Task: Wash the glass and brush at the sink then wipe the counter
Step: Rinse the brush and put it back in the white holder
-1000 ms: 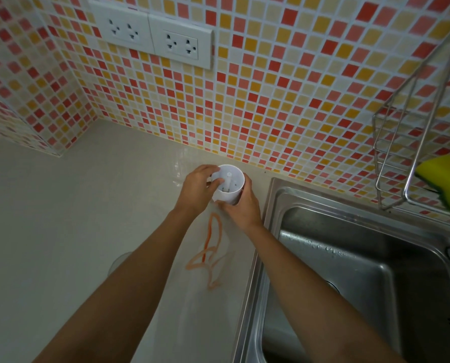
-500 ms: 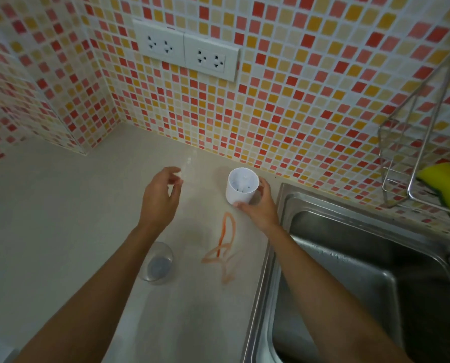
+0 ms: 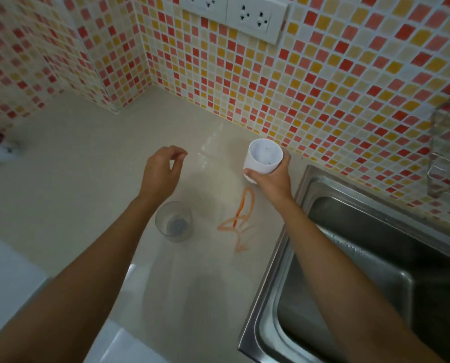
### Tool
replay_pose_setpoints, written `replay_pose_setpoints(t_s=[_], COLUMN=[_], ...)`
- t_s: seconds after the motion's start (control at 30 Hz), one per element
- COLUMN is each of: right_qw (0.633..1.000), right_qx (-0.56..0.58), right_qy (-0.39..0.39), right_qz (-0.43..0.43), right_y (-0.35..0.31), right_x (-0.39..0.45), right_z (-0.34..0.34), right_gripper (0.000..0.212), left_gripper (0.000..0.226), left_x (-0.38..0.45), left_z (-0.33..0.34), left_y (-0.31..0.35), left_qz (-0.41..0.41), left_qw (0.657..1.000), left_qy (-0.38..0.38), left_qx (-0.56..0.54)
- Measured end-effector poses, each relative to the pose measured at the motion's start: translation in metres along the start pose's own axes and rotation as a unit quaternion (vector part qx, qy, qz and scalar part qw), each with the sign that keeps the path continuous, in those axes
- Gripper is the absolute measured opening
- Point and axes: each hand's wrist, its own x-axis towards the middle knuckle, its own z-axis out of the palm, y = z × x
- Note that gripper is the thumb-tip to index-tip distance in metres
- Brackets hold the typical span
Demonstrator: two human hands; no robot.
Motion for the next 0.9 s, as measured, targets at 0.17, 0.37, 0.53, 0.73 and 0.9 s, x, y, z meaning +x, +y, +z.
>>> replay_pose_setpoints(t_s=[0.17, 0.37, 0.53, 0.73, 0.9], right_qw=[0.993, 0.97, 0.956, 0.928, 0.88], right_qx=[0.002, 0.075, -0.062, -0.204, -0.317], right_qy=[-0.114, -0.215, -0.284, -0.289, -0.293], right_qz=[0.03, 0.079, 0.038, -0.116, -0.199], right_y=[-0.033, -0.036, -0.052, -0.085, -0.104], right_x=[-0.044, -0.085, -0.093, -0.096, -0.112], right_z=[-0.006, 0.003, 0.007, 0.016, 0.04], right_gripper=[0.089, 0.069, 0.068, 0.076, 0.082], left_gripper=[0.048, 0.082, 0.105, 0.085, 0.084], left_x=[-0.049, -0.13, -0.142, -0.137, -0.138], left_z=[-0.043, -0.036, -0.014, -0.005, -0.008], left_y=[-0.001, -0.04, -0.039, -0.04, -0.04], left_qz=[-0.089, -0.146, -0.156, -0.159, -0.152], left_qw=[0.996, 0.972, 0.972, 0.967, 0.965], left_qy=[0.005, -0.181, -0.137, -0.118, -0.11], left_qx=[-0.022, -0.027, -0.113, -0.162, -0.184])
